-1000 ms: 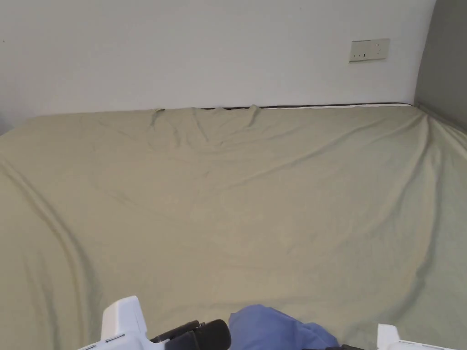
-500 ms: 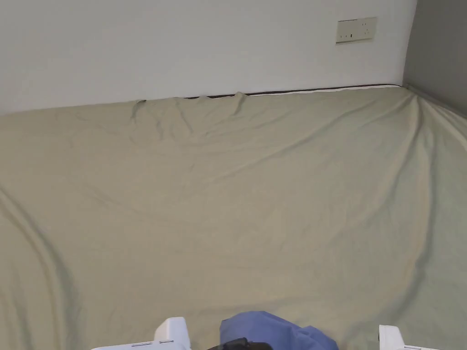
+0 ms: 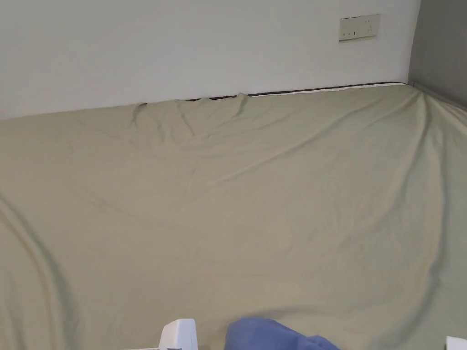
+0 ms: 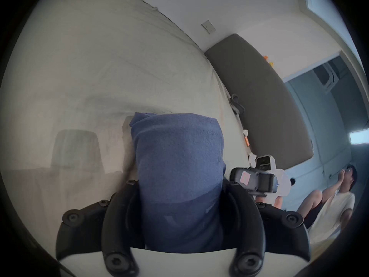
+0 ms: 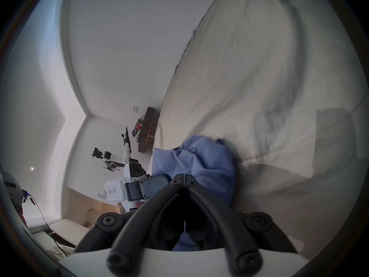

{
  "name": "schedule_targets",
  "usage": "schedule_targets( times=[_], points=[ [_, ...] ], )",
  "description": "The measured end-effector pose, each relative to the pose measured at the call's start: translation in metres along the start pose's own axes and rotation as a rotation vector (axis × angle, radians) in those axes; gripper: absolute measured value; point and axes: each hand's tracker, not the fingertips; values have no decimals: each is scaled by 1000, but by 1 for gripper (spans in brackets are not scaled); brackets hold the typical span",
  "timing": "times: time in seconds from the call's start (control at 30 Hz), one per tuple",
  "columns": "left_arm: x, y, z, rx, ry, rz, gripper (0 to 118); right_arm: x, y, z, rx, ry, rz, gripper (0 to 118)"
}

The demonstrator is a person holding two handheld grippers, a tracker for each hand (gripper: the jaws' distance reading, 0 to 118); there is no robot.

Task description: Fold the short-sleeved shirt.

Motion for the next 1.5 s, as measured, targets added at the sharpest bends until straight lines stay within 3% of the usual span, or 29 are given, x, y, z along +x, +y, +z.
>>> schedule_targets(
  times=[0.13,0.23,0.5,0.6,0.77,0.83,0.9,0.97,1.03,1.17,1.23,1.37,1.4,1.43,1.47,1.5],
  points=[
    [6,17,33,-63,157,-158,55,-17,1,3,15,-15,90,0],
    [-3,29,77,-56,307,-206,55,-28,-2,-2,16,19,113,0],
    [-93,32,216,20,706,24,54,-48,-4,-21,4,42,148,0],
    [-125,28,253,44,759,122,53,-57,-5,-30,-9,19,173,0],
    [-163,25,245,26,748,212,52,-72,-10,-47,-25,3,201,0],
    [-176,21,238,38,761,226,62,-80,-13,-50,-38,-26,240,0],
    [-181,20,249,85,720,283,82,-86,-12,-49,-41,-41,261,0],
    [-177,15,256,73,772,286,86,-89,-10,-46,-39,-45,276,0],
    [-171,8,268,45,826,246,104,-92,-8,-42,-28,-53,289,0],
    [-143,4,295,41,947,206,107,-107,-12,-38,-3,-61,322,0],
    [-122,7,310,42,998,205,103,-116,-14,-34,3,-66,351,0],
    [-86,9,342,183,1058,115,81,-115,-14,-23,23,-45,391,0],
    [-79,10,345,231,1096,131,58,-116,-14,-20,30,-35,385,0],
    [-68,9,348,283,1121,155,22,-118,-15,-17,38,-30,384,0],
    [-58,7,347,324,1113,151,0,-121,-15,-14,46,-27,387,0],
    [-39,2,348,387,1092,105,0,-125,-15,-11,53,-27,397,0]
  ],
)
